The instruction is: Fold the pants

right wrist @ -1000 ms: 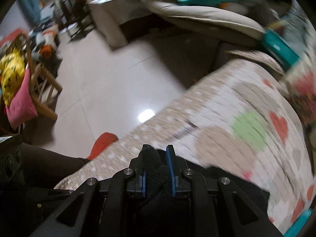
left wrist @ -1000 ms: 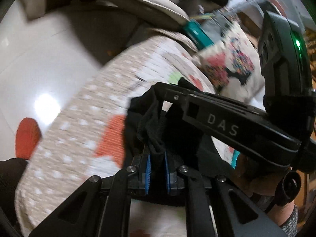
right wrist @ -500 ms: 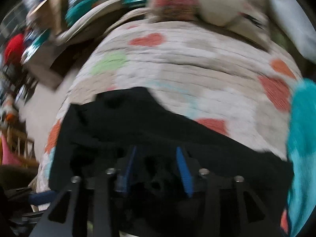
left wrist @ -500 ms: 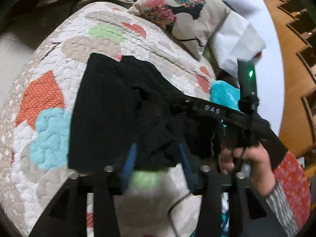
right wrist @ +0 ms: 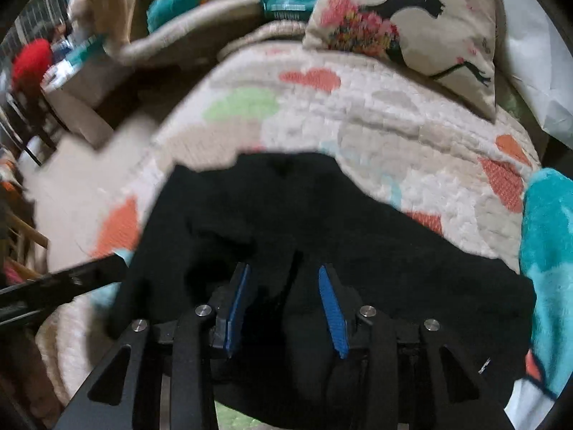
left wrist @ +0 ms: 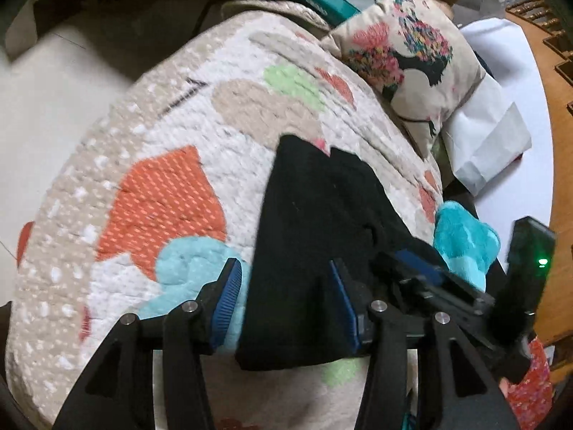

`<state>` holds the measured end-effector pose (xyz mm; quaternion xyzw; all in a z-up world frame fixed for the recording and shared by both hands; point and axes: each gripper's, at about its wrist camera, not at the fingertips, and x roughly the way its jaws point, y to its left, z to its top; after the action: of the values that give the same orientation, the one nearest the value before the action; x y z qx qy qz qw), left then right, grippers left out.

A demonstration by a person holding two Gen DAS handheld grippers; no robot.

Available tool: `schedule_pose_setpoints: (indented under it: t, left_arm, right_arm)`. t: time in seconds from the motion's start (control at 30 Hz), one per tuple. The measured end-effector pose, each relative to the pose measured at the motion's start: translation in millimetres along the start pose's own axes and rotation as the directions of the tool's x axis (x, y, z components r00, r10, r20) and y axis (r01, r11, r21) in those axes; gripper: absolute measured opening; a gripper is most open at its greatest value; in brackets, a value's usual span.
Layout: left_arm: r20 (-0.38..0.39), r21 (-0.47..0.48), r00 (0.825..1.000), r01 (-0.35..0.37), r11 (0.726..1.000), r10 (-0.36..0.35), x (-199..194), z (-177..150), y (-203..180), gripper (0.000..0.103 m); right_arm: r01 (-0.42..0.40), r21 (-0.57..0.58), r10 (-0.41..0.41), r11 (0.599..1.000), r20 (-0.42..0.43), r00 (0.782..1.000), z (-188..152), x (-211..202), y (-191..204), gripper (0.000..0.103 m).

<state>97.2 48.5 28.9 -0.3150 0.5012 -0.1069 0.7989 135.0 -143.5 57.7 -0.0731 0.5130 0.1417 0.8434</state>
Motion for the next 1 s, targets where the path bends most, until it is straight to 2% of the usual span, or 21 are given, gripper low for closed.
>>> schedule_pose_setpoints:
  t: [0.03,0.07,0.1,0.2,0.3,0.43,0.57,0.67,0.73,0.8,0.9,0.93,1.0]
  left_arm:
    - [-0.003,0.006,1.000,0.007,1.000,-0.007,2,-1,1,0.049]
    - [-0.004,0.012,1.000,0.012,1.000,-0.012,4,-3,2,0.050]
    - [-0.006,0.014,1.000,0.015,1.000,-0.015,6,-4,3,0.050]
    - [-0.014,-0.015,0.999,0.042,0.999,-0.042,10,-1,14,0.050]
    - [-0.009,-0.021,0.999,0.049,0.999,-0.049,10,1,21,0.051]
    - [-0.016,-0.038,0.996,0.089,0.995,-0.090,13,2,22,0.056]
    - [-0.039,-0.031,0.990,0.132,0.991,-0.134,22,-1,11,0.060]
    - [-0.053,0.007,0.990,0.129,0.992,-0.128,29,-6,0,0.064]
    - [-0.047,0.040,0.992,0.120,0.992,-0.118,31,-10,-7,0.066]
    - [-0.049,0.065,0.992,0.121,0.990,-0.118,32,-13,-12,0.067]
    - [-0.063,0.074,0.990,0.131,0.989,-0.127,38,-19,-18,0.067]
    - [-0.059,0.083,0.991,0.127,0.988,-0.123,39,-21,-21,0.067]
    - [-0.053,0.122,0.992,0.120,0.985,-0.114,42,-25,-29,0.067]
  right_arm:
    - [-0.026,0.024,0.026,0.999,-0.015,1.000,-6,3,-4,0.043]
    - [-0.074,0.063,0.076,0.995,-0.033,0.997,-10,8,-7,0.018]
    - [-0.093,0.086,0.096,0.992,-0.037,0.995,-13,10,-11,0.007]
    - [-0.126,0.162,0.128,0.979,0.002,0.992,-21,3,-20,0.007]
    - [-0.130,0.231,0.122,0.964,0.051,0.991,-28,-14,-31,0.007]
    - [-0.078,0.315,0.055,0.946,0.080,0.995,-41,-35,-54,0.007]
    - [0.046,0.336,-0.059,0.941,0.028,0.998,-54,-30,-65,0.007]
    - [0.122,0.297,-0.125,0.947,-0.010,0.992,-59,-20,-61,0.007]
    - [0.162,0.273,-0.164,0.948,-0.015,0.986,-56,-18,-57,0.009]
    - [0.167,0.278,-0.168,0.946,-0.020,0.986,-54,-21,-57,0.010]
    - [0.164,0.328,-0.184,0.930,0.031,0.982,-41,-36,-62,0.017]
    - [0.141,0.332,-0.172,0.933,0.067,0.983,-33,-44,-62,0.023]
    - [0.078,0.309,-0.114,0.948,0.100,0.988,-14,-49,-58,0.041]
